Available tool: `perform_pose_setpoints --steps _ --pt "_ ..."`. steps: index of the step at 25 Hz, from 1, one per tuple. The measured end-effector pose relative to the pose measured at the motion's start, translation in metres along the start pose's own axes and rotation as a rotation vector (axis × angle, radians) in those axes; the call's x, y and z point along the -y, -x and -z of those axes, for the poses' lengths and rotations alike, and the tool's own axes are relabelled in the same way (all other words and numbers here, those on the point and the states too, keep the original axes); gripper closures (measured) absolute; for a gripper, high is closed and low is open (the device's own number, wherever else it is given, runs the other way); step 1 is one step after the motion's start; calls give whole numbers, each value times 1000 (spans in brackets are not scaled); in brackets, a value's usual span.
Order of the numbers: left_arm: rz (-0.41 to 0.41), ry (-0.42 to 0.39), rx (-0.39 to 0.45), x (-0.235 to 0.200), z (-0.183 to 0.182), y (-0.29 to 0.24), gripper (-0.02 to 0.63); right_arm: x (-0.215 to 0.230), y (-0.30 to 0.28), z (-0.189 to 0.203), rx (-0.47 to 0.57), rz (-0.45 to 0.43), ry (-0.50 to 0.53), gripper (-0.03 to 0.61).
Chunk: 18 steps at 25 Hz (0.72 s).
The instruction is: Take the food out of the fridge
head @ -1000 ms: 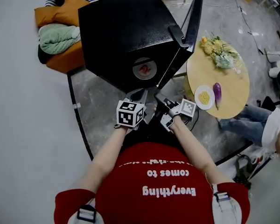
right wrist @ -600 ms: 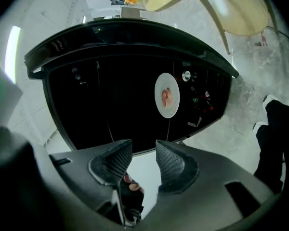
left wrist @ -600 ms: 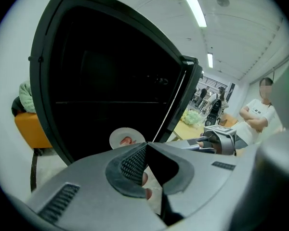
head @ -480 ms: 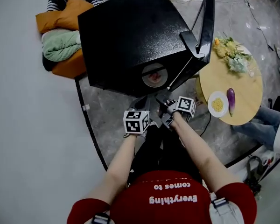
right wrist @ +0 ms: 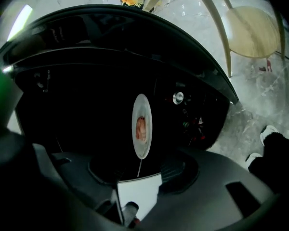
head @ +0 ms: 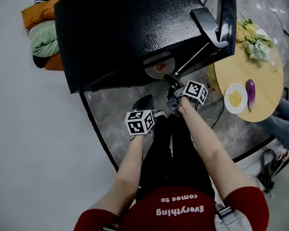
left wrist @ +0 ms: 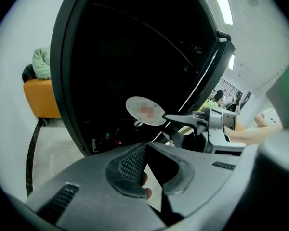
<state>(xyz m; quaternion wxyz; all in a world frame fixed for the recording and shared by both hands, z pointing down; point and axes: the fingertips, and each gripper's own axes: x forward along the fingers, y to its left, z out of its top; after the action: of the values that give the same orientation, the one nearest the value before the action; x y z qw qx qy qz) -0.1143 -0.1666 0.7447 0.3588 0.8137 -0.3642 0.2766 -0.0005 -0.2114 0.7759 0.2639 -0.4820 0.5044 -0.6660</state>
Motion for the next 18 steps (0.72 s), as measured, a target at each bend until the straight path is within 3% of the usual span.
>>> perform_pose_setpoints --steps 10,13,16,18 --pt "17 34 -50 -9 31 -11 609 15 -27 -21 27 -16 8 430" --pt "13 43 -48 -14 31 -12 609 15 -30 -22 28 -35 18 460" --pt "10 49 -44 -19 29 -13 609 9 -32 -22 32 -85 0 545" --pt "9 49 -41 -21 27 -13 609 8 -33 -21 31 -105 -27 549"
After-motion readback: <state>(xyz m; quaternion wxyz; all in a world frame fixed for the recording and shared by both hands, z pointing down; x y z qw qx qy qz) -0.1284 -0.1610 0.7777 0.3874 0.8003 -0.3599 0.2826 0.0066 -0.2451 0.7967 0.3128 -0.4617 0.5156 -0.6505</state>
